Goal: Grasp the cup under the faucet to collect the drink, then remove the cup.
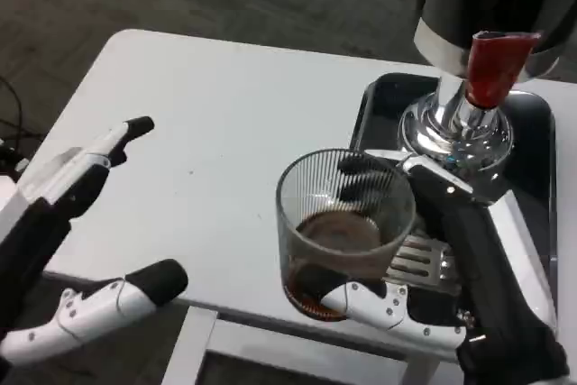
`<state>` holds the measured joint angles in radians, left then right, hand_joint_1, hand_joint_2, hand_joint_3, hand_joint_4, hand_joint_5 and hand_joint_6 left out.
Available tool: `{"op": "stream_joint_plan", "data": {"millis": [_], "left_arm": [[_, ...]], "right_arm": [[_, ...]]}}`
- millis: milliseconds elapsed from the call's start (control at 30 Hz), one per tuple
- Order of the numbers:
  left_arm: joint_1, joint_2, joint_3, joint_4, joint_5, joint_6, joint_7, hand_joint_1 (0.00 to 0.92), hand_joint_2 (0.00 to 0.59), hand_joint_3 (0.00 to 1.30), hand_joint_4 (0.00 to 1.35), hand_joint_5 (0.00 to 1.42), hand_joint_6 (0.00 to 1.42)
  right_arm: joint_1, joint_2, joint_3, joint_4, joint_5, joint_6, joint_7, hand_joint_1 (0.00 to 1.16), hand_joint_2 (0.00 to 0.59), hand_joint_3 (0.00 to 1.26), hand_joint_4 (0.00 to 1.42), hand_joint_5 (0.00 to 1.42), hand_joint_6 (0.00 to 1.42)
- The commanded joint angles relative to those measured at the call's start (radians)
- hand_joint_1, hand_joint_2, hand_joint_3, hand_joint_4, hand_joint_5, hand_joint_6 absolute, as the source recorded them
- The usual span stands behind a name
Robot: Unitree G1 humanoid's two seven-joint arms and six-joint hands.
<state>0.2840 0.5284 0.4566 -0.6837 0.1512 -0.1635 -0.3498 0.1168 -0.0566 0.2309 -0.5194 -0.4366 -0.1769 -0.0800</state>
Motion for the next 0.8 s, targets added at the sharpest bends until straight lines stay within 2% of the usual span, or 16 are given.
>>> {"op": "stream_joint_plan", "data": {"millis": [33, 167, 300, 500, 800], "left_arm": [[0.071, 0.009, 0.057, -0.027, 0.017, -0.048, -0.019, 0.000, 0.064, 0.07, 0.04, 0.10, 0.03], [0.114, 0.025, 0.113, -0.016, 0.016, -0.109, -0.038, 0.000, 0.066, 0.07, 0.04, 0.10, 0.03], [0.131, 0.040, 0.130, -0.007, 0.032, -0.148, -0.054, 0.000, 0.066, 0.07, 0.04, 0.10, 0.03], [0.142, 0.076, 0.108, 0.001, 0.096, -0.227, -0.081, 0.000, 0.072, 0.08, 0.04, 0.10, 0.03], [0.158, 0.080, 0.098, -0.009, 0.116, -0.296, -0.103, 0.000, 0.073, 0.08, 0.04, 0.10, 0.03]], "right_arm": [[0.025, 0.006, 0.032, -0.078, 0.004, -0.010, 0.023, 0.82, 0.177, 0.59, 0.65, 0.82, 0.83], [0.042, 0.008, 0.051, -0.112, 0.000, -0.004, 0.044, 0.81, 0.179, 0.59, 0.65, 0.82, 0.83], [0.049, 0.013, 0.069, -0.128, -0.005, 0.004, 0.056, 0.81, 0.179, 0.59, 0.65, 0.82, 0.83], [0.047, 0.023, 0.109, -0.134, -0.022, 0.015, 0.069, 0.81, 0.180, 0.60, 0.65, 0.82, 0.83], [0.031, 0.037, 0.163, -0.146, -0.043, 0.048, 0.090, 0.81, 0.180, 0.60, 0.65, 0.82, 0.82]]}}
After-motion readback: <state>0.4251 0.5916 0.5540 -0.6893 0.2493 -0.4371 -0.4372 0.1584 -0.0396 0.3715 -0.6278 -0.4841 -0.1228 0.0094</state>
